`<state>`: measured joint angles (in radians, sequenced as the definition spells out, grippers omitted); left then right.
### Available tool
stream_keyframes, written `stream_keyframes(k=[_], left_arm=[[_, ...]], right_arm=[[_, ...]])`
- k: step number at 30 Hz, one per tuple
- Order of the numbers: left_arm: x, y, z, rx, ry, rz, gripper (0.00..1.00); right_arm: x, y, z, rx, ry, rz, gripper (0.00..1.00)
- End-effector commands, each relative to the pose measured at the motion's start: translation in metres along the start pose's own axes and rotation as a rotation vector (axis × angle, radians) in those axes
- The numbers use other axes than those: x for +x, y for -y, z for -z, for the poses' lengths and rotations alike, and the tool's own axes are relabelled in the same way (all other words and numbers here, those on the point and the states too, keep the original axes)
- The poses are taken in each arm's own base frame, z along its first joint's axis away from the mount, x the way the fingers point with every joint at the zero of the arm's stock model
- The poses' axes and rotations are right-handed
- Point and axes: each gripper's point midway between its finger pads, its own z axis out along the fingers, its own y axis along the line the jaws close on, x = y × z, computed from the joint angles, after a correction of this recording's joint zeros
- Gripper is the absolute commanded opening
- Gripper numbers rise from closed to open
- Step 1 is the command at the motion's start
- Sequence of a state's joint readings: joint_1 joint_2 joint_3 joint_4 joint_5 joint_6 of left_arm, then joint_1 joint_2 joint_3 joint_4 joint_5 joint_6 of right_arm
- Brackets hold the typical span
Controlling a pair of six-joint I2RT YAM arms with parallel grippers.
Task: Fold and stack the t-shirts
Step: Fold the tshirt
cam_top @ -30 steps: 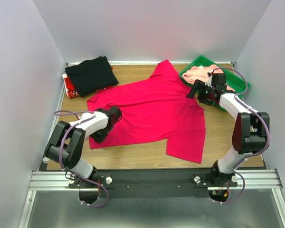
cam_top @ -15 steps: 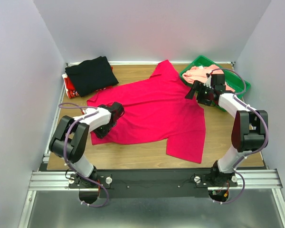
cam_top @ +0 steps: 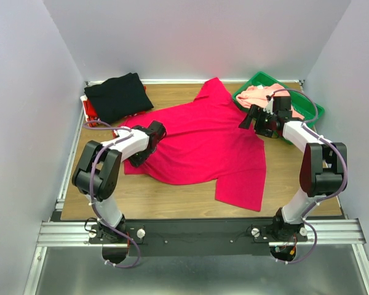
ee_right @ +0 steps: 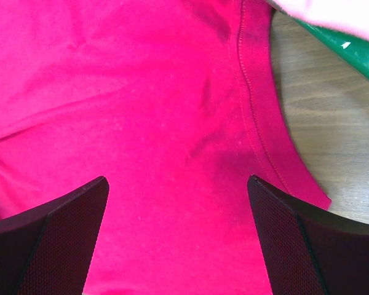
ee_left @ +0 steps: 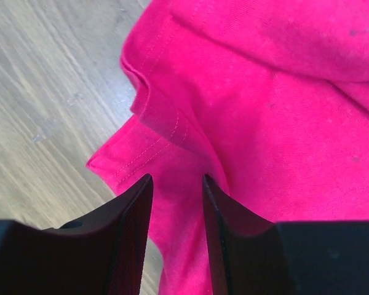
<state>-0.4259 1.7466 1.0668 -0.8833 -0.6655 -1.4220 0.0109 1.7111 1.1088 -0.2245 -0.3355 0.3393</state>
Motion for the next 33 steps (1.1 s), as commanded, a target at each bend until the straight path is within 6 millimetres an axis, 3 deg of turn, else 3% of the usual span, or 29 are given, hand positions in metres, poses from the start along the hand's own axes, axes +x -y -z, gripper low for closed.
stream_keyframes(k=[1, 4, 10, 17, 21, 26, 29, 32, 33], left_arm=[[-0.019, -0.017, 0.011, -0.028, 0.074, 0.064, 0.45], [-0.021, -0.037, 0.02, -0.024, 0.067, 0.116, 0.46], [-0.002, -0.058, 0.027, -0.02, -0.032, 0.181, 0.46], [0.012, -0.08, 0.023, -0.059, -0.066, 0.185, 0.45], [0.006, -0.077, 0.022, -0.053, -0.036, 0.181, 0.45], [-0.017, -0.073, 0.023, -0.024, 0.075, 0.185, 0.45], [-0.022, -0.072, 0.022, 0.02, 0.106, 0.184, 0.46], [-0.015, -0.077, 0.019, 0.063, 0.096, 0.195, 0.46], [-0.016, -0.07, 0.02, 0.106, 0.099, 0.222, 0.45]], right_arm=[[0.001, -0.002, 0.0, -0.028, 0.003, 0.012, 1.0], [0.001, -0.002, -0.001, -0.031, 0.002, 0.011, 1.0], [0.003, -0.002, -0.001, -0.037, -0.003, 0.012, 1.0], [0.004, -0.003, -0.001, -0.044, -0.006, 0.014, 1.0], [0.006, -0.015, -0.002, -0.122, -0.024, 0.027, 1.0], [0.011, -0.028, -0.004, -0.2, -0.042, 0.039, 0.98], [0.025, -0.038, -0.016, -0.21, -0.079, 0.064, 0.98], [0.045, -0.038, -0.032, -0.185, -0.135, 0.071, 0.96], [0.049, -0.032, -0.038, -0.151, -0.141, 0.069, 0.96]])
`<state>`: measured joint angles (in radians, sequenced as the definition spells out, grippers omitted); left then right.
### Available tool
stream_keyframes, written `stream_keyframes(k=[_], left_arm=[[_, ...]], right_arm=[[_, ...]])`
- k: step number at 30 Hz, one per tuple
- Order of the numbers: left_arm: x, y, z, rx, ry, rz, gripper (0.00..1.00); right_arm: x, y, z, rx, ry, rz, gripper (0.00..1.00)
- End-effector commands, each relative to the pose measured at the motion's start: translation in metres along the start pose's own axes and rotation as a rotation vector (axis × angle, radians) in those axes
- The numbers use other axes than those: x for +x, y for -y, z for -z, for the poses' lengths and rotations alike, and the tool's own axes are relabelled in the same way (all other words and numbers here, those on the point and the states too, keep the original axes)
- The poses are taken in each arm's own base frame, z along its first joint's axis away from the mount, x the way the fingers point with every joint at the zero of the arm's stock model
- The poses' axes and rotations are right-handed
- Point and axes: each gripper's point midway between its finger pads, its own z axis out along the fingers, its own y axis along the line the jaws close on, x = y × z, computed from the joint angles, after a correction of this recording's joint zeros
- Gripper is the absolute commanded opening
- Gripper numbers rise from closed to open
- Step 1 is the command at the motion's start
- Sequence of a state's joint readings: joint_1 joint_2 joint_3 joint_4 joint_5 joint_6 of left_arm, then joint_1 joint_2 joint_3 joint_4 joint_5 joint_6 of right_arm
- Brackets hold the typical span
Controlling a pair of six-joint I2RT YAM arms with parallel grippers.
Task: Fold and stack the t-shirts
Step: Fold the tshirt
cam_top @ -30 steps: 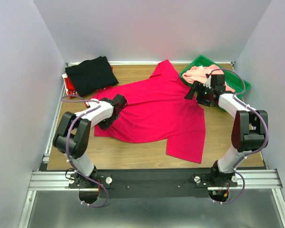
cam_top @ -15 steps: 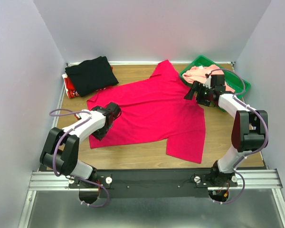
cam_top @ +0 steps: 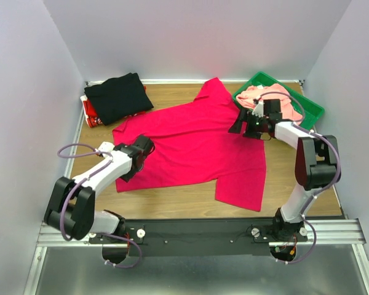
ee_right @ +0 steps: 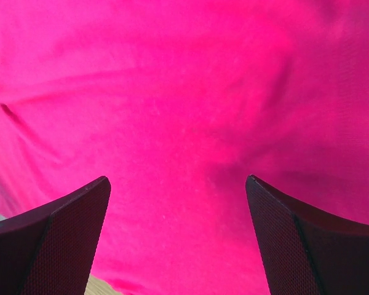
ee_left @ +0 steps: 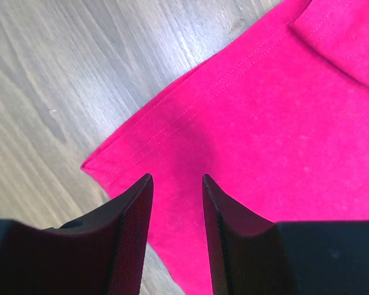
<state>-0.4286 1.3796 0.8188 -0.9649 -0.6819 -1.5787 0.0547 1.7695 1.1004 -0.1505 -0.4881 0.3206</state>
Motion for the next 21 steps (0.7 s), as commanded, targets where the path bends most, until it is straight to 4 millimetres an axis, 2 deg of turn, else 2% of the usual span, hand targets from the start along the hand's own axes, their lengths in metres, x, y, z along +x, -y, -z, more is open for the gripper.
stream_keyframes(k=[1, 5, 10, 15, 16, 18, 19, 21], left_arm=[[-0.009, 0.006, -0.003, 0.105, 0.072, 0.05, 0.45], [-0.009, 0.018, 0.004, 0.217, 0.08, 0.092, 0.46], [-0.012, 0.023, 0.007, 0.309, 0.133, 0.13, 0.45], [-0.014, 0.046, 0.004, 0.385, 0.188, 0.077, 0.45], [-0.011, 0.047, -0.002, 0.365, 0.205, 0.028, 0.45], [-0.013, 0.059, -0.002, 0.364, 0.215, 0.021, 0.45], [-0.007, 0.062, -0.008, 0.344, 0.209, -0.007, 0.45], [0.0, 0.081, -0.005, 0.386, 0.175, -0.033, 0.45]], right_arm=[[0.027, 0.004, -0.024, 0.034, -0.075, 0.008, 0.95], [0.029, 0.01, -0.024, 0.119, -0.068, 0.014, 0.95], [0.05, 0.012, -0.026, 0.205, -0.095, 0.045, 0.95], [0.082, 0.033, -0.034, 0.303, -0.167, 0.032, 0.95], [0.085, 0.038, -0.035, 0.32, -0.173, 0.029, 0.95], [0.09, 0.049, -0.039, 0.365, -0.188, 0.025, 0.95], [0.091, 0.052, -0.041, 0.379, -0.192, 0.018, 0.96], [0.09, 0.057, -0.047, 0.403, -0.198, 0.002, 0.96]])
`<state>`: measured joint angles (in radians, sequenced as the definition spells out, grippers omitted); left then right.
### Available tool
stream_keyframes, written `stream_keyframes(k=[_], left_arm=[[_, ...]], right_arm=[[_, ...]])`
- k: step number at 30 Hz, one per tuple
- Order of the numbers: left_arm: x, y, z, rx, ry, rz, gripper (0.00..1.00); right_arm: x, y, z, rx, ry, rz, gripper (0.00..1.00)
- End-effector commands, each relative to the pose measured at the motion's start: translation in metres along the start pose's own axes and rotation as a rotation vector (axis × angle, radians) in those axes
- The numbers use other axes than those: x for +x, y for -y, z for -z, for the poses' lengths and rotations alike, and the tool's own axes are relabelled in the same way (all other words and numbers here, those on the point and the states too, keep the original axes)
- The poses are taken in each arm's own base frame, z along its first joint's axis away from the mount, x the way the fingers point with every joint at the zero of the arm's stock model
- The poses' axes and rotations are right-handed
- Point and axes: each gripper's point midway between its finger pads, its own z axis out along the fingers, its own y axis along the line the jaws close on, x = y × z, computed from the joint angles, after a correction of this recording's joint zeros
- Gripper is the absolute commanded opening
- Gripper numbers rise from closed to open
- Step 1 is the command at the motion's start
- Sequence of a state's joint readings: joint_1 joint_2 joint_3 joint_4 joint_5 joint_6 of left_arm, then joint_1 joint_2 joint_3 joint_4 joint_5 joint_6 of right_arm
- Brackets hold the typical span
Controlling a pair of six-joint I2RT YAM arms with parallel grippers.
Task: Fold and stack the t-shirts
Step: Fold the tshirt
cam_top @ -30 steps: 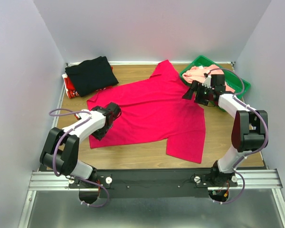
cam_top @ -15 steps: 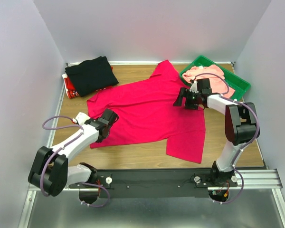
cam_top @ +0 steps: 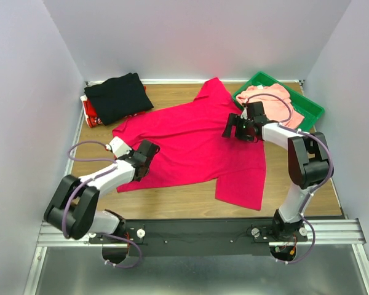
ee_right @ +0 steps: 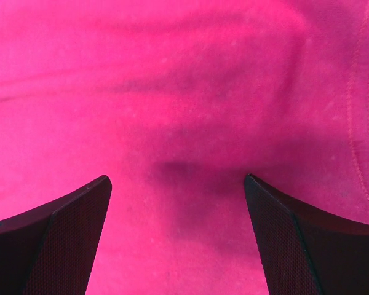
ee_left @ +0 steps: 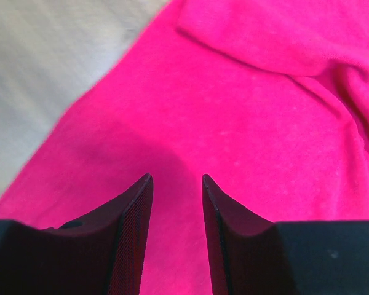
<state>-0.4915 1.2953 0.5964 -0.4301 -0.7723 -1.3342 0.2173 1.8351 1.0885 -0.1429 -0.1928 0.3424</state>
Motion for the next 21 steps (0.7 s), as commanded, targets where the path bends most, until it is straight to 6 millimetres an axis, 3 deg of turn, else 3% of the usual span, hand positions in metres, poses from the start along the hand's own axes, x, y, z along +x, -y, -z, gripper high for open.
stream_keyframes(k=[1, 3, 7, 8, 10, 11, 13, 14, 21], left_arm=[[-0.001, 0.04, -0.012, 0.068, 0.024, -0.055, 0.45], [0.011, 0.048, -0.018, 0.073, -0.03, -0.066, 0.44], [0.013, 0.056, -0.042, 0.03, -0.052, -0.122, 0.44], [0.008, 0.066, -0.045, 0.043, -0.051, -0.113, 0.43], [0.012, 0.07, -0.055, 0.044, -0.088, -0.143, 0.38], [0.004, 0.077, -0.061, 0.046, -0.091, -0.139, 0.35], [0.001, 0.081, -0.067, 0.034, -0.094, -0.17, 0.38], [-0.008, 0.093, -0.067, 0.046, -0.082, -0.17, 0.39], [-0.015, 0.113, -0.078, 0.002, -0.088, -0.264, 0.39]], right_arm=[[0.058, 0.045, -0.024, 0.188, -0.177, -0.061, 0.96], [0.057, 0.048, -0.027, 0.205, -0.175, -0.068, 0.96], [0.046, 0.053, -0.031, 0.247, -0.146, -0.088, 0.96], [0.038, 0.052, -0.032, 0.251, -0.13, -0.091, 0.96], [0.029, 0.056, -0.035, 0.282, -0.11, -0.095, 0.97], [0.017, 0.054, -0.036, 0.288, -0.091, -0.096, 0.97], [0.012, 0.053, -0.039, 0.296, -0.091, -0.108, 0.97], [0.01, 0.052, -0.039, 0.3, -0.1, -0.112, 0.97], [-0.012, 0.051, -0.044, 0.33, -0.103, -0.111, 0.97]])
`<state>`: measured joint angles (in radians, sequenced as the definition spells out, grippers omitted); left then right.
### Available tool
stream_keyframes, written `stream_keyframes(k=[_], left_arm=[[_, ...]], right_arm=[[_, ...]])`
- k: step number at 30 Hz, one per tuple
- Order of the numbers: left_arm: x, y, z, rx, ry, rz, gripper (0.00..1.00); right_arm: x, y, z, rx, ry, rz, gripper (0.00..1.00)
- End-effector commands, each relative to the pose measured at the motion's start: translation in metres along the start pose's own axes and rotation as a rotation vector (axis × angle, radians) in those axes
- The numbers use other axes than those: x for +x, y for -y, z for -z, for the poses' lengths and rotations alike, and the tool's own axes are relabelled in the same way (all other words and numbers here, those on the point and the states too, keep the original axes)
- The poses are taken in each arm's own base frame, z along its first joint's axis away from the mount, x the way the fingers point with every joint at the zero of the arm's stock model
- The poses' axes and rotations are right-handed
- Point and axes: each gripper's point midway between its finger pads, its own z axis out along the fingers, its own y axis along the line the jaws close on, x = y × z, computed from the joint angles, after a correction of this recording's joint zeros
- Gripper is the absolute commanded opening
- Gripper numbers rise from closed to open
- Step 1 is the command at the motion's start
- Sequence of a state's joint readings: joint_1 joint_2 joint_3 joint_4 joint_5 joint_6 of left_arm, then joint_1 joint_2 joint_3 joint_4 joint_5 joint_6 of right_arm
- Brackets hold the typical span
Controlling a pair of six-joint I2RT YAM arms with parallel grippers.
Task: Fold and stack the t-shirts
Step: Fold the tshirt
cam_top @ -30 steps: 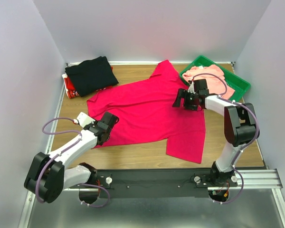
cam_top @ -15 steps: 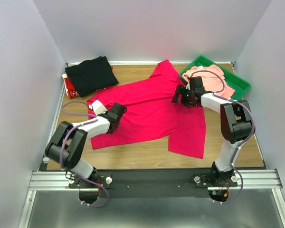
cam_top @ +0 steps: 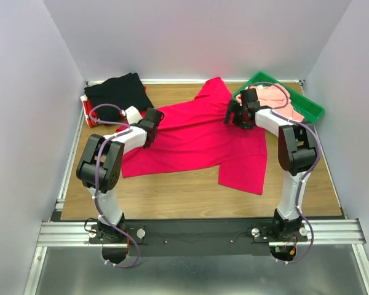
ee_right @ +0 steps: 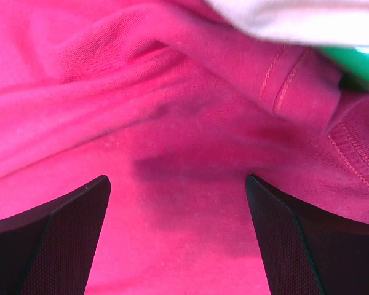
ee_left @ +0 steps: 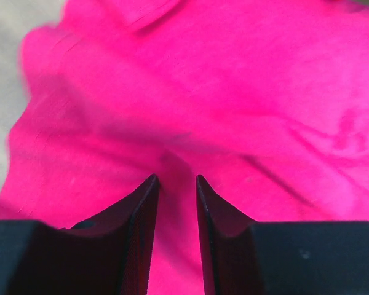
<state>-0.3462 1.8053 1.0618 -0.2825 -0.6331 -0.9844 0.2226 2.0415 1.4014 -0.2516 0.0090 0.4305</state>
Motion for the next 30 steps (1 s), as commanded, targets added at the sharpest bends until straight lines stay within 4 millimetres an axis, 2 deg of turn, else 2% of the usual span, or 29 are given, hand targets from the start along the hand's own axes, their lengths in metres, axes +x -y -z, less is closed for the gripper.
stream_keyframes(k=[1, 3, 6, 7, 11, 12, 14, 15, 16, 17, 18, 19, 20, 21, 22, 23, 24, 27, 30], left_arm=[[-0.001, 0.005, -0.005, -0.027, -0.027, -0.081, 0.39], [-0.007, 0.01, -0.003, -0.034, -0.025, -0.081, 0.39], [-0.023, 0.009, 0.011, -0.057, -0.009, -0.078, 0.38], [-0.035, 0.01, 0.023, -0.047, 0.012, -0.065, 0.39], [-0.056, -0.002, 0.058, -0.052, 0.045, -0.03, 0.38], [-0.046, -0.012, 0.063, -0.064, 0.006, -0.024, 0.39], [-0.04, -0.023, 0.076, -0.053, -0.036, 0.003, 0.38], [-0.024, -0.035, 0.083, -0.042, -0.093, 0.013, 0.39], [-0.01, -0.043, 0.081, -0.057, -0.13, 0.009, 0.39], [0.002, -0.06, 0.086, -0.067, -0.156, 0.02, 0.38], [0.013, -0.067, 0.09, -0.064, -0.193, 0.034, 0.39], [0.014, -0.071, 0.1, -0.035, -0.198, 0.075, 0.4], [0.03, -0.086, 0.099, -0.049, -0.23, 0.083, 0.4], [0.035, -0.09, 0.102, -0.034, -0.241, 0.103, 0.4], [0.035, -0.087, 0.114, 0.031, -0.258, 0.151, 0.4], [0.049, -0.095, 0.113, 0.04, -0.284, 0.199, 0.4], [0.055, -0.093, 0.119, 0.08, -0.318, 0.236, 0.4], [0.044, -0.11, 0.127, 0.093, -0.273, 0.357, 0.4], [0.034, -0.123, 0.129, 0.096, -0.202, 0.437, 0.39]], right_arm=[[0.038, 0.031, -0.011, 0.14, -0.155, -0.001, 0.97], [0.028, 0.024, -0.005, 0.115, -0.143, 0.007, 0.97], [0.005, 0.011, 0.009, 0.075, -0.094, 0.008, 0.97], [-0.009, 0.003, 0.022, 0.051, -0.058, 0.009, 0.97], [-0.034, -0.012, 0.054, -0.007, 0.017, 0.023, 0.97], [-0.029, -0.014, 0.059, -0.029, 0.005, 0.025, 0.97], [-0.023, -0.011, 0.067, -0.027, 0.002, 0.025, 0.98], [-0.016, -0.008, 0.078, -0.023, 0.004, 0.022, 0.98], [-0.008, -0.003, 0.08, -0.015, -0.008, 0.018, 0.98], [-0.003, -0.001, 0.085, -0.013, -0.009, 0.017, 0.99], [0.012, 0.006, 0.091, -0.002, -0.029, 0.014, 0.99], [0.02, 0.01, 0.096, -0.002, -0.037, 0.013, 0.99], [0.027, 0.011, 0.099, -0.005, -0.047, 0.012, 0.99], [0.037, 0.014, 0.102, -0.005, -0.06, 0.006, 0.99], [0.047, 0.018, 0.11, -0.001, -0.066, -0.014, 0.99], [0.055, 0.022, 0.113, 0.005, -0.075, -0.026, 0.99], [0.061, 0.022, 0.117, -0.004, -0.08, -0.039, 0.99], [0.079, 0.019, 0.129, -0.053, -0.109, -0.052, 0.99], [0.094, 0.027, 0.129, -0.039, -0.127, -0.05, 0.98]])
